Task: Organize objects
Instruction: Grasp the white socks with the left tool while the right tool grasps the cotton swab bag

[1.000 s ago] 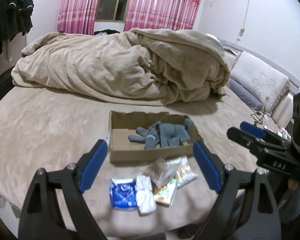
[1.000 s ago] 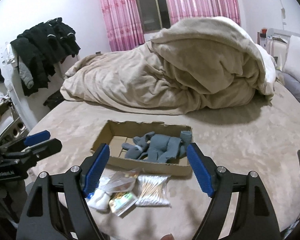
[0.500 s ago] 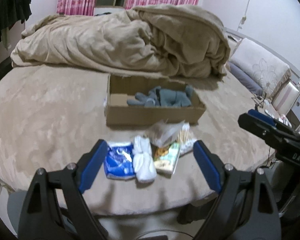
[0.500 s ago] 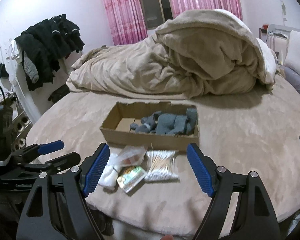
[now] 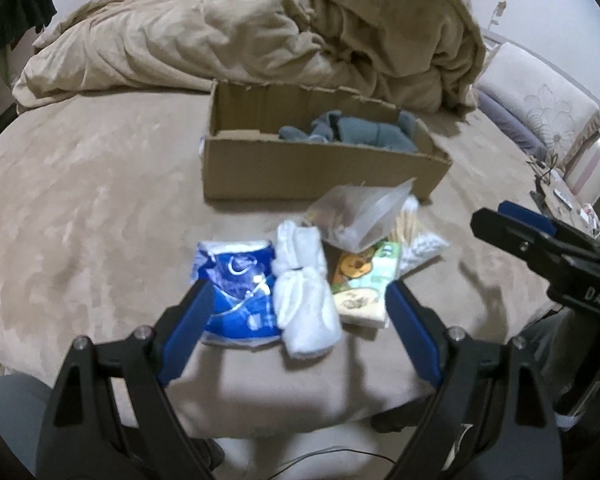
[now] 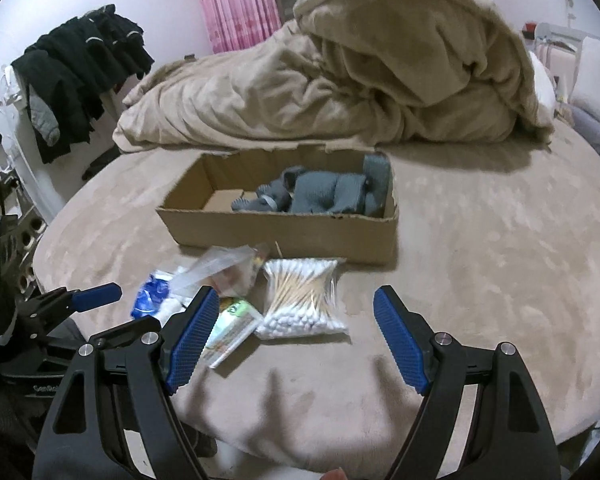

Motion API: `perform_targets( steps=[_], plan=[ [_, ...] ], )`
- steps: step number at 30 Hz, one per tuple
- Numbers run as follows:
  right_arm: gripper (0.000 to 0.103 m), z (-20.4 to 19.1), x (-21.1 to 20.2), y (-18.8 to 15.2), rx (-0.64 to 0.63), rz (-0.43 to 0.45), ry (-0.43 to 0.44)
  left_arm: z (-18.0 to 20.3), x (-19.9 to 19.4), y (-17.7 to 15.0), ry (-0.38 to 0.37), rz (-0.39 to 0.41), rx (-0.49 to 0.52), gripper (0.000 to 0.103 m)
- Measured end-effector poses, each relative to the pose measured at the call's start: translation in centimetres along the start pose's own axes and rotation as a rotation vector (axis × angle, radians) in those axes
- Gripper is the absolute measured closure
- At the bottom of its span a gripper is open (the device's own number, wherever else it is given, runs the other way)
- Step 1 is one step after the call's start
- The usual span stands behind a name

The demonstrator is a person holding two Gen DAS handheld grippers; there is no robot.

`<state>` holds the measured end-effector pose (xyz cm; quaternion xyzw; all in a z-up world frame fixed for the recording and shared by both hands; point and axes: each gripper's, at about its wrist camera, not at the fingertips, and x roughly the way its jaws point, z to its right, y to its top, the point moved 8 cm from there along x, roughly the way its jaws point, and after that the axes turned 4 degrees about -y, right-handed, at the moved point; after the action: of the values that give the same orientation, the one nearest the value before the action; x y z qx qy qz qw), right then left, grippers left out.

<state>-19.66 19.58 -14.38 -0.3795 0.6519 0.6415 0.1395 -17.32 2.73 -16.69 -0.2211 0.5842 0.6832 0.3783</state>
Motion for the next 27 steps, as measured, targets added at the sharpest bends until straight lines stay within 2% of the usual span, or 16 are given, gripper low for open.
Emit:
perform_targets(
  steps=[3,9,17,18,19,20,22,25,27],
  plan=[
    [0.021,0.4,1.9,-0.3,0.004,-0.025,-0.002,-0.5,1.1,0.0,0.005,-0.007,-0.007,0.02],
    [0.021,1.0,5.2,-0.9,0.011,-0.076,-0.009,-1.1,3.2,-0.3,0.016,-0.037,-0.015,0.038],
    [0.021,1.2,8.0,-1.4,0.001,-0.134,-0.021,-0.5,4.0,-0.2,0.033,-0.016,0.042,0.053],
    [0.021,1.0,8.3,-1.6,-0.004,-0.146,-0.015,-0.4,4.0,-0.2,0.033,-0.015,0.049,0.058],
    [0.024,0.8,8.7,-1.7,-0.009,-0.158,-0.007,-0.2,4.1,-0.3,0.03,-0.016,0.055,0.065],
    [0.028,0.7,8.9,-1.9,-0.014,-0.167,0.002,0.0,4.1,-0.4,0.024,-0.017,0.058,0.065],
    [0.047,0.2,9.2,-2.0,-0.025,-0.173,0.032,0.2,4.0,-0.4,0.024,-0.013,0.059,0.067],
    [0.056,-0.2,8.9,-2.0,-0.041,-0.168,0.034,0.2,3.5,-0.5,0.017,-0.009,0.054,0.068],
    [0.059,-0.2,8.4,-2.0,-0.045,-0.163,0.027,0.1,3.1,-0.3,0.017,0.0,0.048,0.068]
  ],
)
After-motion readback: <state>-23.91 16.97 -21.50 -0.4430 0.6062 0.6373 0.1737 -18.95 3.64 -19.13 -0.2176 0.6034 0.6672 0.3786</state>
